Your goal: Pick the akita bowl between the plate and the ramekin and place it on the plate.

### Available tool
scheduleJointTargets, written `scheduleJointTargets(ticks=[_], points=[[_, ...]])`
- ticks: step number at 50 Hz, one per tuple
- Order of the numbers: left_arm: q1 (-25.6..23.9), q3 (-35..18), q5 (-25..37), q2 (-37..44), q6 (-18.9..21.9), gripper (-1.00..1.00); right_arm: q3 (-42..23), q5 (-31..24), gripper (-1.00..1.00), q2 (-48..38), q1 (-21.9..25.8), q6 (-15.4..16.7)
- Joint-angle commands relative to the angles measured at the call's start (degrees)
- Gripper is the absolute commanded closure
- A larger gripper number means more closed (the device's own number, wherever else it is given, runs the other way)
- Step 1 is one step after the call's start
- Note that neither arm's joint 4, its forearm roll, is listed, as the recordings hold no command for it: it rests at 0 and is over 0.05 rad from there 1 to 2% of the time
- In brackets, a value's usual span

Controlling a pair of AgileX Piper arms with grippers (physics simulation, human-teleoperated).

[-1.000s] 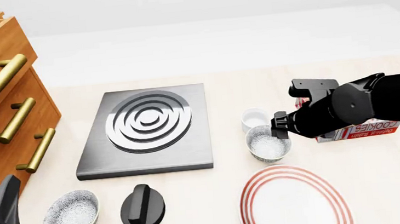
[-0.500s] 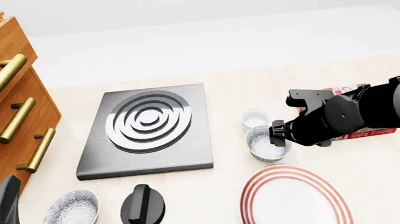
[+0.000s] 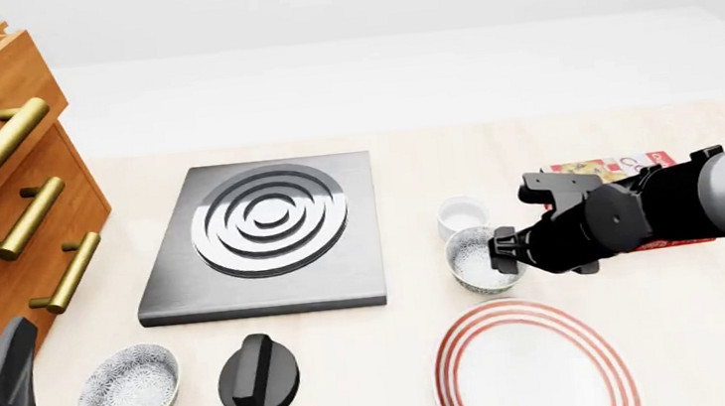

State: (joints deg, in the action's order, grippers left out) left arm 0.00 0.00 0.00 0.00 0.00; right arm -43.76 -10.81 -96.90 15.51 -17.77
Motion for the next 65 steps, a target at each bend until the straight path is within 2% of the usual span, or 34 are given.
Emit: scheduleJointTargets(ticks=[1,18,20,21,38,39,41,43,48,65], points=[[0.0,0.0,0.0,0.0,0.0,-1.0,0.24,0.58,-1.0,-0.53,-0.89,0.6],[0.0,0.0,0.0,0.0,0.0,-1.0,0.53,1.74,-1.0,-1.98,-0.48,0.5],[0.0,0.0,0.0,0.0,0.0,-1.0,0.85,1.98,-1.0,-1.51,-1.92,1.58],[0.0,0.0,0.0,0.0,0.0,-1.0,0.93,2.02,1.0,-1.21,-2.14,1.8],[0.0,0.0,0.0,0.0,0.0,-1.0,0.43,2.47,1.0,-0.71,-0.43,1.3],[0.0,0.0,0.0,0.0,0.0,-1.0,0.45,2.4,1.0,0.36,-0.59,2.33],[0.0,0.0,0.0,0.0,0.0,-1.0,0.4,1.6,1.0,1.2,0.14,1.59],[0.0,0.0,0.0,0.0,0.0,-1.0,0.57,0.72,1.0,4.44,-0.8,3.28],[0.0,0.0,0.0,0.0,0.0,-1.0,-0.01,-2.43,1.0,8.53,1.42,2.24],[0.0,0.0,0.0,0.0,0.0,-1.0,-1.38,-9.49,1.0,19.07,3.33,4.54]])
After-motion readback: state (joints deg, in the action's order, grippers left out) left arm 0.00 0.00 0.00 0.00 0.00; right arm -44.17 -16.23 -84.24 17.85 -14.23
